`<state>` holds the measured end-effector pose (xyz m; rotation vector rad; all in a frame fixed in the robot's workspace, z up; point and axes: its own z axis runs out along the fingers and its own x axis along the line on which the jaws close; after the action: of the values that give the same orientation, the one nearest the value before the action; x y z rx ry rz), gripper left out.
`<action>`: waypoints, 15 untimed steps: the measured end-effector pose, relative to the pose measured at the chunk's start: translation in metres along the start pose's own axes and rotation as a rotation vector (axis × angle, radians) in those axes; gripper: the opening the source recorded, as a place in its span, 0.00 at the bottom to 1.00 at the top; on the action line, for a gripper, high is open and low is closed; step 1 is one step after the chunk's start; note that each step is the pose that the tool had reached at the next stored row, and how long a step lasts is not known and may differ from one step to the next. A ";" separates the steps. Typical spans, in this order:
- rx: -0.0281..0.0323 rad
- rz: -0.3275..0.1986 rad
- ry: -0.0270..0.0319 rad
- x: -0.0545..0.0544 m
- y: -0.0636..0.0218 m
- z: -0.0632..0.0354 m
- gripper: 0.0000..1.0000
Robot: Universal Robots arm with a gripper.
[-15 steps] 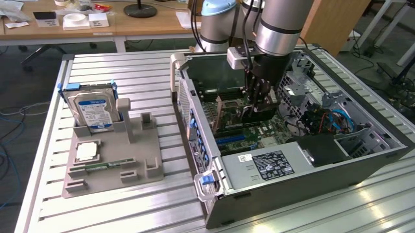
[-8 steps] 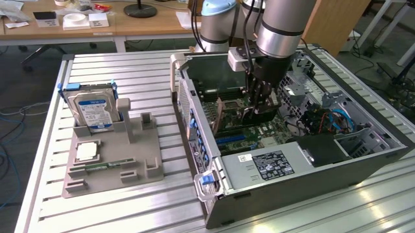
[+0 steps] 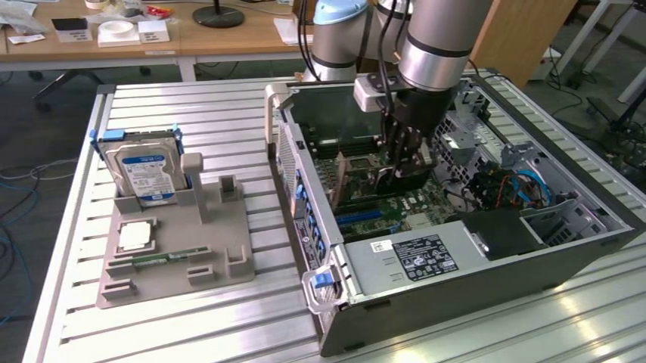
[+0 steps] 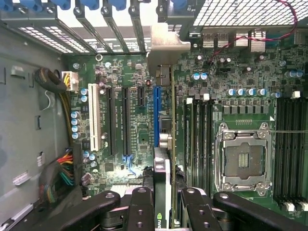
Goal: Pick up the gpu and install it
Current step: 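Insert the gpu into the slot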
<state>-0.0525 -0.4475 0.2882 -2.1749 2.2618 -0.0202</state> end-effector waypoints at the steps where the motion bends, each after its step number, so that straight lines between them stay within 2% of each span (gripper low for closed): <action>1: 0.0000 0.000 -0.0028 0.000 0.0003 0.0005 0.27; 11: -0.0001 0.000 -0.0032 0.002 0.0062 0.0060 0.27; 15: -0.0001 0.000 -0.0033 0.006 0.0084 0.0079 0.27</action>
<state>-0.0611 -0.4535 0.2803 -2.1735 2.2601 -0.0165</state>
